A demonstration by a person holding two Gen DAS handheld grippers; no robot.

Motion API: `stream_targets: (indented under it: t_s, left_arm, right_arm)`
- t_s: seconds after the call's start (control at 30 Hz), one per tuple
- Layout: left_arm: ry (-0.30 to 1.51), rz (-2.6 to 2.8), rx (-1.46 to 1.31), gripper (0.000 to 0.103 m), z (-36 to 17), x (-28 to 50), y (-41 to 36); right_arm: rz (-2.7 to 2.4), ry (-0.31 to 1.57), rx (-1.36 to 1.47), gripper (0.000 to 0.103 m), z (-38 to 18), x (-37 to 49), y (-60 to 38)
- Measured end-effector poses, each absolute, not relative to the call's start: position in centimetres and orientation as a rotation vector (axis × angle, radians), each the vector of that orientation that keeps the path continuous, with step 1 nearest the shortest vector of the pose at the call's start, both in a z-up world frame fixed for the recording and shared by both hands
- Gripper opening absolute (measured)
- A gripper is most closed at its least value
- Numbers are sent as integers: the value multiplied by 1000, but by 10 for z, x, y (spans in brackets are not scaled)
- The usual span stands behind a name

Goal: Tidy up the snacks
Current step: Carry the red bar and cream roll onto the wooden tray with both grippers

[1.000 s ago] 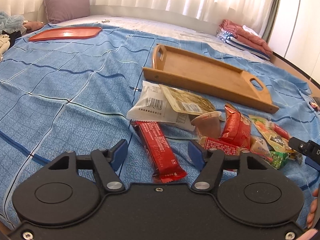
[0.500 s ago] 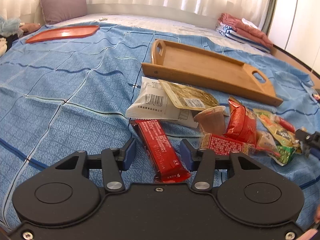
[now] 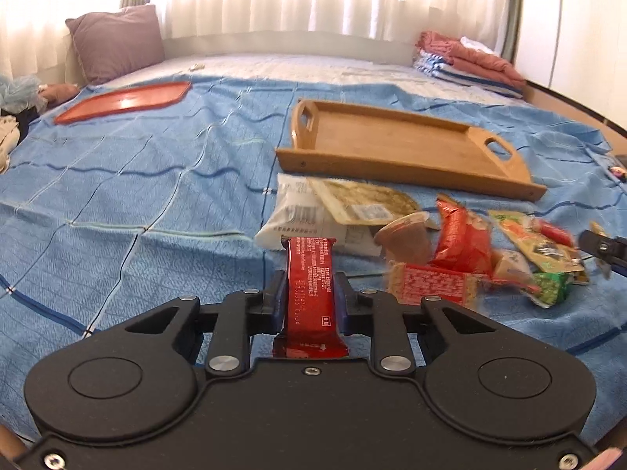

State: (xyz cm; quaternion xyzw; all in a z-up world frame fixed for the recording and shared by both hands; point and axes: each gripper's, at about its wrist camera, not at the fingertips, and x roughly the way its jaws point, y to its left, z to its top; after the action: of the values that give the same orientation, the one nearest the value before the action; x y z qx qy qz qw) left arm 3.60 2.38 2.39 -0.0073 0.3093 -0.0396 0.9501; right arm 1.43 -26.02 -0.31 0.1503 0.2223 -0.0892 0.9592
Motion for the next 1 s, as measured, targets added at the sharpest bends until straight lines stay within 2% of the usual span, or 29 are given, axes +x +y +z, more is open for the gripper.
stream_targets:
  t_s: [0.43, 0.7, 1.0]
  left_arm:
    - [566, -196, -28, 23, 62, 32, 14]
    - [552, -311, -79, 23, 106, 83, 7]
    - [594, -350, -73, 23, 140, 176, -14]
  right_arm:
    - [-110, 439, 217, 54, 20, 18, -247]
    - [-15, 470, 171, 54, 55, 61, -262]
    - [75, 521, 33, 54, 98, 143, -267]
